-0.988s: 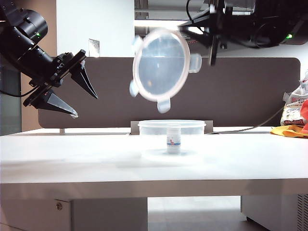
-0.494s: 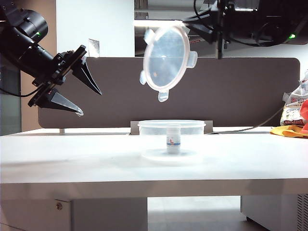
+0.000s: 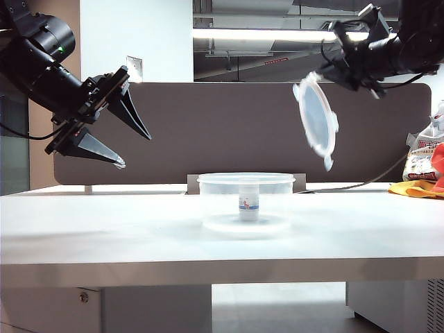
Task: Remove the lid of the round box, pick up the small white medicine bottle inside, and place it on the table.
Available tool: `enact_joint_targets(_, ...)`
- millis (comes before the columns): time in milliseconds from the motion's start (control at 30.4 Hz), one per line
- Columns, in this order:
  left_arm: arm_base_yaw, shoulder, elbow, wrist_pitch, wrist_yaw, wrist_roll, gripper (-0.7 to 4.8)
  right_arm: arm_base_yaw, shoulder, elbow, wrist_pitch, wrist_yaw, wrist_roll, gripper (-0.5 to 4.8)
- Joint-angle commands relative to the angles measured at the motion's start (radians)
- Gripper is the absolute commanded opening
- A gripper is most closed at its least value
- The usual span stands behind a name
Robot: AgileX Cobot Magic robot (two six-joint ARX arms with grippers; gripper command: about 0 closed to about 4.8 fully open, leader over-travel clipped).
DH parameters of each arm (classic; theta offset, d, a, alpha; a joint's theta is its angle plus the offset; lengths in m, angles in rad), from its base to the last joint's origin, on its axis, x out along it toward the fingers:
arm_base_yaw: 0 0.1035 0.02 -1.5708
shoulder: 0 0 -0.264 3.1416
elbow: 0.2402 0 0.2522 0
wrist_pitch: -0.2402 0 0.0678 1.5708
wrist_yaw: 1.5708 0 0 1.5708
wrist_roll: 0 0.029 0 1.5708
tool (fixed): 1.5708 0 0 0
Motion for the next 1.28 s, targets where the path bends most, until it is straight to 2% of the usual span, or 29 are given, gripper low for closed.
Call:
enact_joint_targets(33, -0.026, -0.025, 0.008, -0.01, 0.0, 0.07, 2.4, 0.004, -0.048, 0.005, -0.228, 0.095, -0.25, -0.03)
enact_joint_targets(99, -0.056, -0.048, 0.009, -0.009, -0.035, 0.101, 2.05, 0.011, -0.066, 0.005, -0.348, 0.154, -0.335, -0.03)
enact_joint_targets(165, -0.084, -0.073, 0.02, -0.019, -0.074, 0.135, 2.06, 0.014, -0.074, 0.005, -0.424, 0.191, -0.374, -0.03)
enact_joint_targets(329, -0.196, -0.138, 0.118, -0.144, -0.228, 0.245, 2.05, 0.017, -0.078, 0.005, -0.589, 0.295, -0.422, -0.03)
enact_joint_targets(461, -0.286, -0.182, 0.221, -0.253, -0.357, 0.294, 2.03, 0.016, -0.078, 0.005, -0.651, 0.349, -0.431, -0.03)
enact_joint_targets(527, -0.326, -0.198, 0.272, -0.291, -0.4, 0.32, 1.82, 0.017, -0.078, 0.005, -0.677, 0.381, -0.446, -0.03)
enact_joint_targets(659, -0.382, -0.217, 0.345, -0.326, -0.411, 0.34, 1.69, 0.016, -0.078, 0.005, -0.718, 0.449, -0.449, 0.07)
enact_joint_targets(692, -0.388, -0.222, 0.357, -0.334, -0.411, 0.34, 1.69, 0.016, -0.078, 0.005, -0.723, 0.462, -0.448, 0.41)
enact_joint_targets(823, -0.398, -0.222, 0.397, -0.377, -0.41, 0.332, 1.86, 0.015, -0.078, 0.005, -0.72, 0.492, -0.448, 3.61)
enact_joint_targets(856, -0.398, -0.222, 0.4, -0.387, -0.41, 0.332, 1.86, 0.015, -0.078, 0.005, -0.719, 0.492, -0.448, 4.04)
enact_joint_targets(889, -0.398, -0.223, 0.4, -0.391, -0.411, 0.332, 1.87, 0.015, -0.078, 0.005, -0.717, 0.492, -0.448, 4.23)
enact_joint_targets(988, -0.398, -0.222, 0.4, -0.421, -0.411, 0.332, 1.86, 0.015, -0.079, 0.005, -0.718, 0.487, -0.447, 4.27)
enact_joint_targets(1054, -0.399, -0.222, 0.399, -0.439, -0.41, 0.333, 1.86, 0.016, -0.079, 0.005, -0.723, 0.43, -0.431, 4.25)
enact_joint_targets(1120, -0.399, -0.223, 0.399, -0.45, -0.406, 0.333, 1.85, 0.025, -0.08, 0.005, -0.732, 0.35, -0.423, 3.82)
enact_joint_targets(1186, -0.399, -0.228, 0.4, -0.465, -0.406, 0.333, 1.85, 0.047, -0.08, 0.005, -0.756, 0.298, -0.413, 2.81)
enact_joint_targets(1219, -0.399, -0.234, 0.4, -0.473, -0.407, 0.333, 1.85, 0.058, -0.08, 0.005, -0.771, 0.283, -0.414, 2.49)
enact_joint_targets(1285, -0.399, -0.24, 0.4, -0.478, -0.407, 0.334, 1.85, 0.089, -0.08, 0.005, -0.808, 0.266, -0.425, 2.42)
